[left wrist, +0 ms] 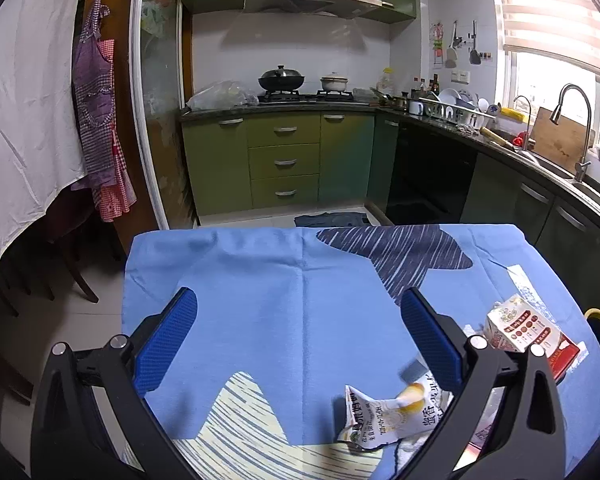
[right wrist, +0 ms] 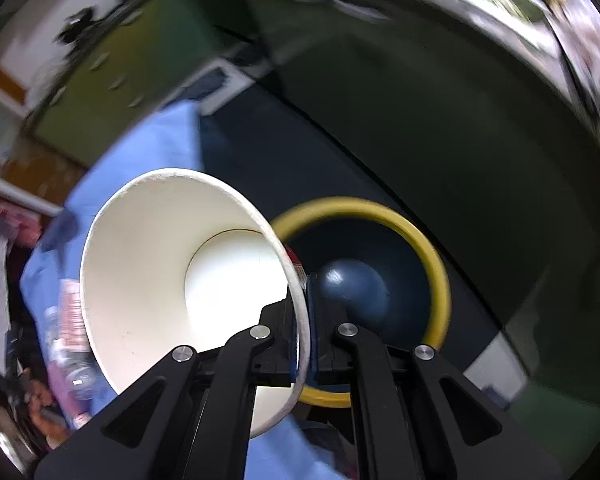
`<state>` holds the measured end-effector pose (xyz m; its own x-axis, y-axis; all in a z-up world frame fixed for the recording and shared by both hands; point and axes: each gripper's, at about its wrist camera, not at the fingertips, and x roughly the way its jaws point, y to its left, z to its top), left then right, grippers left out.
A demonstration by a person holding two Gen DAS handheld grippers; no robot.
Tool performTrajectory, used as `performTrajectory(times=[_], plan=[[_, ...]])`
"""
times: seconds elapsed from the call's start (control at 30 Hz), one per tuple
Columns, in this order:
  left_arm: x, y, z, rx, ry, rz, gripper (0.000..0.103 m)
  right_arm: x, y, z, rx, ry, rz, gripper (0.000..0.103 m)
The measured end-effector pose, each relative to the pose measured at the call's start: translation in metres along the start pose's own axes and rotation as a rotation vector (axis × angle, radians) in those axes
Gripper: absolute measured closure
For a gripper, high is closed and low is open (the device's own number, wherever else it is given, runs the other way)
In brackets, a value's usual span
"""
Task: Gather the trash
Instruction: 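Carry the paper cup over the yellow-rimmed bin and release it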
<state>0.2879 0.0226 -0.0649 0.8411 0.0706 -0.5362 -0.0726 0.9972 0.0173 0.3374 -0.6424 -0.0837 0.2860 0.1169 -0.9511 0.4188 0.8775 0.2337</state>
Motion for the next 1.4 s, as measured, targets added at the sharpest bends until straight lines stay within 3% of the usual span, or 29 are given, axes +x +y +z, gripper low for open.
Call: performTrajectory(times=[0.23, 0.33, 0.43, 0.63, 0.83, 0.93, 1.03, 1.2, 1.4], plan=[[0.002, -0.007, -0.004, 0.027, 0.001, -0.001, 0.006, 0.077, -0.052, -0.004, 0.084, 0.059, -0.034, 0.094], [0.005, -0.013, -0.006, 0.052, 0.011, -0.004, 0.006, 0.093, -0.059, -0.004, 0.092, 0.070, -0.048, 0.093], [0.007, -0.016, -0.008, 0.063, 0.020, -0.008, 0.006, 0.104, -0.056, 0.002, 0.099, 0.070, -0.053, 0.087], [0.008, -0.018, -0.008, 0.069, 0.045, -0.038, 0.006, 0.089, -0.043, 0.000, 0.078, 0.038, -0.064, 0.080], [-0.007, -0.029, -0.002, 0.122, 0.105, -0.143, 0.006, 0.061, -0.031, -0.019, 0.051, 0.004, 0.012, 0.071], [-0.028, -0.040, -0.003, 0.221, 0.134, -0.221, 0.006, 0.046, -0.023, -0.035, 0.023, -0.006, 0.063, 0.070], [-0.045, -0.053, -0.015, 0.386, 0.204, -0.308, 0.006, 0.036, -0.013, -0.047, -0.013, -0.010, 0.105, 0.063], [-0.056, -0.075, -0.040, 0.580, 0.274, -0.311, 0.006, 0.027, 0.004, -0.073, -0.059, -0.013, 0.160, 0.063], [-0.051, -0.088, -0.056, 0.671, 0.329, -0.328, 0.006, 0.029, 0.006, -0.092, -0.088, -0.003, 0.191, 0.061]])
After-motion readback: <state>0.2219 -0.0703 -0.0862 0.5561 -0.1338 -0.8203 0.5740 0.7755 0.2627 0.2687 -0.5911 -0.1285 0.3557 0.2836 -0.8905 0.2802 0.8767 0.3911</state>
